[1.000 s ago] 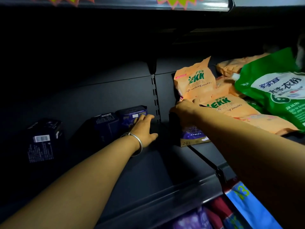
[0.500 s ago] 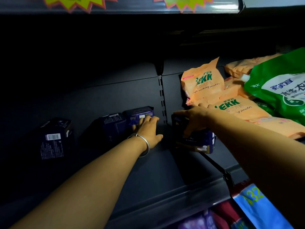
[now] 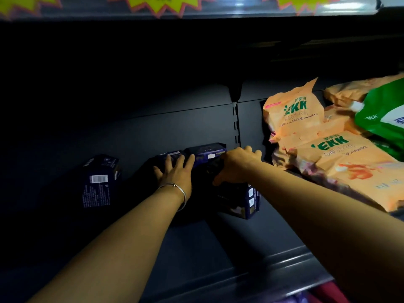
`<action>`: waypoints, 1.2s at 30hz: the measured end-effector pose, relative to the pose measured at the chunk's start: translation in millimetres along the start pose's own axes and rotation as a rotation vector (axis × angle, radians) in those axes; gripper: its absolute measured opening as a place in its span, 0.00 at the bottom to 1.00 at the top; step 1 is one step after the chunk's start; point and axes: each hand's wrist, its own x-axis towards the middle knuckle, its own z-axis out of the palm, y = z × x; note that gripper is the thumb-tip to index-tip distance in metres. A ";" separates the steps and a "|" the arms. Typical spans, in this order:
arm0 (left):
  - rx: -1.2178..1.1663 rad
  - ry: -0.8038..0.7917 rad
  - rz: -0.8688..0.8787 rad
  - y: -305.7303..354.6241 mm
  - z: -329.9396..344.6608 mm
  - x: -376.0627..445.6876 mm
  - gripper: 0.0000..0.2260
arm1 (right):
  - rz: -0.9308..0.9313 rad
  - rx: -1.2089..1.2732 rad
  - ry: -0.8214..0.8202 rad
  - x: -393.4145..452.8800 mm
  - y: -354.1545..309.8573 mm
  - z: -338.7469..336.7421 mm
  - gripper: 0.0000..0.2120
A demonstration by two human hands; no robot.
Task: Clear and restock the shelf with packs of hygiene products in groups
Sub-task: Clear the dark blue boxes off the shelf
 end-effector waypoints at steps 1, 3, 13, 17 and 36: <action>0.015 0.017 0.010 -3.8 -0.5 0.3 0.34 | 0.008 -0.002 0.000 2.1 -1.8 1.1 0.31; 0.025 0.061 0.018 -9.0 -4.2 1.2 0.29 | 0.013 -0.004 0.005 5.3 -4.2 3.3 0.30; -0.108 0.237 -0.176 -20.5 -9.2 10.5 0.27 | 0.003 -0.036 -0.006 6.4 -5.8 5.8 0.29; -0.181 0.023 -0.347 -24.7 -16.8 17.3 0.39 | 0.000 -0.054 -0.021 6.4 -4.9 6.6 0.30; -0.423 0.004 -0.222 -40.3 -87.0 -61.4 0.45 | -0.194 -0.122 0.273 -78.2 -16.9 -34.0 0.47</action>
